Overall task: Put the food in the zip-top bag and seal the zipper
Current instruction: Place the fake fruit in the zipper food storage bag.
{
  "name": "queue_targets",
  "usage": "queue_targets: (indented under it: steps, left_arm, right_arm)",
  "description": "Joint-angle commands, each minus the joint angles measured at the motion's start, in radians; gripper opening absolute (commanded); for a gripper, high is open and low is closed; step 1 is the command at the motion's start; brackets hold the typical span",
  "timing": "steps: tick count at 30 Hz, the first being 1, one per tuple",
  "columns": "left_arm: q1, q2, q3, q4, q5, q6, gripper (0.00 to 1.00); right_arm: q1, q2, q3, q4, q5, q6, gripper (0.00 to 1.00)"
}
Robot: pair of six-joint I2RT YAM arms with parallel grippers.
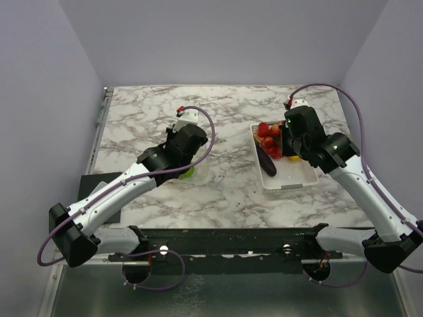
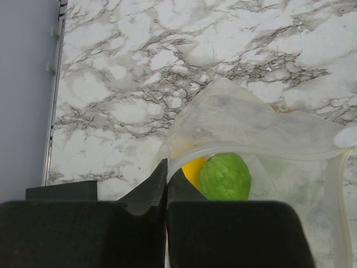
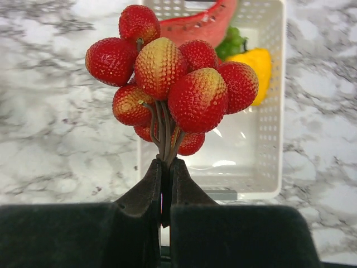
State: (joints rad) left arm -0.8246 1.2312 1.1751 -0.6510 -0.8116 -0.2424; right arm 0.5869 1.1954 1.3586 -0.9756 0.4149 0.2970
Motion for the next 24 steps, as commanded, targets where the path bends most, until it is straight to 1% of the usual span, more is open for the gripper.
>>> queue_targets:
  steps: [1,7,10,17,24]
  left_arm:
    - [0.005,-0.013,-0.010,0.021,0.005,0.000,0.00]
    - [0.009,-0.011,-0.008,0.021,0.009,-0.001,0.00]
    - [0.011,-0.010,-0.007,0.021,0.013,-0.001,0.00]
    - [0.020,-0.010,-0.005,0.021,0.013,-0.007,0.00]
    - [0.031,-0.013,-0.005,0.022,0.023,-0.013,0.00]
  right_arm:
    - [-0.004,-0.042,0.051,0.065,-0.224,-0.044,0.01]
    - [-0.003,-0.067,0.078,0.132,-0.505,-0.052,0.01]
    - [-0.003,-0.071,0.092,0.152,-0.604,-0.052,0.01]
    - [0.000,-0.080,0.099,0.197,-0.784,-0.040,0.01]
    - [0.020,-0.072,0.086,0.225,-0.867,-0.020,0.01]
